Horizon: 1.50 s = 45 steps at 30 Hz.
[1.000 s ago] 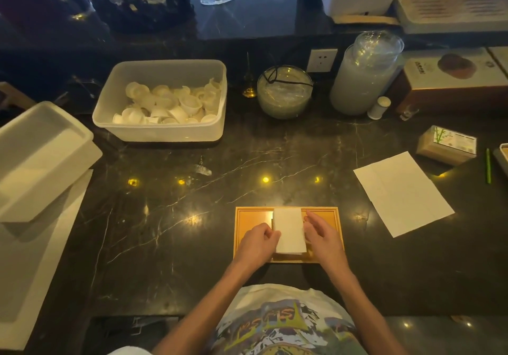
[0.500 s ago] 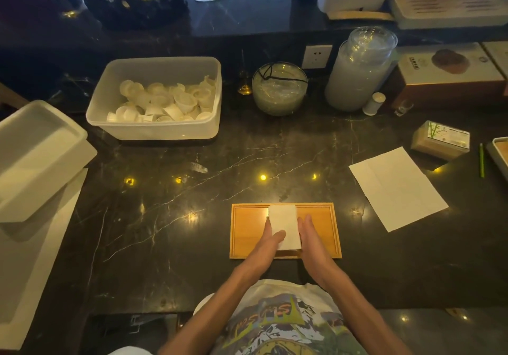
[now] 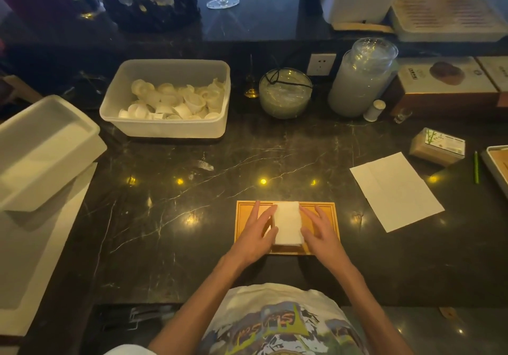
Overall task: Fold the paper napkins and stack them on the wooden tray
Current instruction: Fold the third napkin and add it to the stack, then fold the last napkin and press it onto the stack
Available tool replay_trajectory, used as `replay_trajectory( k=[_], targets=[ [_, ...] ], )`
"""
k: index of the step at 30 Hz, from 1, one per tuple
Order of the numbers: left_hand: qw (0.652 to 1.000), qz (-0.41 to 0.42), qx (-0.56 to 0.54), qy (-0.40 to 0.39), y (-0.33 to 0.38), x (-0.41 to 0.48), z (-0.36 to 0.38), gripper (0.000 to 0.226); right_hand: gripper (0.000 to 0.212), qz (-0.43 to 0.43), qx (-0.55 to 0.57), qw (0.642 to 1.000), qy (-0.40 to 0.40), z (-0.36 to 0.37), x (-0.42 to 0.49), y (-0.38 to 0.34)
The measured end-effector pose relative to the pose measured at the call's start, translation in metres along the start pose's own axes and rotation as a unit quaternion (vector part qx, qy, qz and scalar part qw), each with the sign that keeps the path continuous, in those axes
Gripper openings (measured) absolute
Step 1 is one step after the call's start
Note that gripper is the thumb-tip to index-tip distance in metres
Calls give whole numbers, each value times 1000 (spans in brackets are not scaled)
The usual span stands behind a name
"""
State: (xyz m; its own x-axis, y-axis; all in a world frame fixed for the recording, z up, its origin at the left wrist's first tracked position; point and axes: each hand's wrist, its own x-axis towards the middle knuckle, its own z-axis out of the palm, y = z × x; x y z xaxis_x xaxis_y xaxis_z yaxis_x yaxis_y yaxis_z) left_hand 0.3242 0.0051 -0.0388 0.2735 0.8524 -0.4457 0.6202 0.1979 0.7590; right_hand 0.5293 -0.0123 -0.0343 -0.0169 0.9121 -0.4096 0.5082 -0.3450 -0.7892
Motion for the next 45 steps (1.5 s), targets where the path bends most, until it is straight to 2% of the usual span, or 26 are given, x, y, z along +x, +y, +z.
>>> replay_trajectory(
  k=[4, 7, 11, 15, 18, 23, 26, 30, 34, 36, 42, 44, 45],
  targets=[
    [999, -2, 32, -34, -1, -2, -11, 62, 55, 25, -28, 999, -16, -2, -4, -2],
    [999, 11, 30, -31, 4, -5, -24, 63, 57, 37, -9, 999, 1, -8, -12, -10],
    [993, 66, 92, 21, 13, -3, -39, 49, 47, 61, 63, 993, 77, -20, -33, -12],
    [977, 118, 176, 37, 43, 25, -35, 37, 25, 77, 47, 983, 161, -44, -47, -1],
    [968, 140, 205, 30, 75, 45, -11, 38, 13, 106, 57, 966, 228, -72, -57, 17],
    [960, 167, 224, 29, 147, 93, 53, 31, 9, 151, 72, 939, 299, -148, -46, 54],
    [964, 131, 229, 42, 187, 131, 85, 27, 7, 183, 75, 929, 312, -198, -18, 79],
    [981, 17, 185, 57, 217, 182, 127, 27, 19, 202, 37, 924, 323, -255, 33, 117],
    [979, -126, 137, 81, 220, 207, 157, 36, 21, 204, -43, 922, 326, -283, 75, 148],
    [971, -175, 154, 58, 218, 205, 173, 44, 23, 206, -113, 918, 320, -283, 85, 160],
    [963, -189, 186, 48, 220, 194, 207, 32, 25, 220, -203, 906, 298, -274, 93, 166],
    [964, -203, 170, 35, 223, 195, 208, 27, 24, 229, -156, 916, 290, -270, 88, 164],
    [966, -205, 156, 28, 225, 195, 207, 27, 20, 229, -92, 926, 286, -268, 83, 161]
  ],
)
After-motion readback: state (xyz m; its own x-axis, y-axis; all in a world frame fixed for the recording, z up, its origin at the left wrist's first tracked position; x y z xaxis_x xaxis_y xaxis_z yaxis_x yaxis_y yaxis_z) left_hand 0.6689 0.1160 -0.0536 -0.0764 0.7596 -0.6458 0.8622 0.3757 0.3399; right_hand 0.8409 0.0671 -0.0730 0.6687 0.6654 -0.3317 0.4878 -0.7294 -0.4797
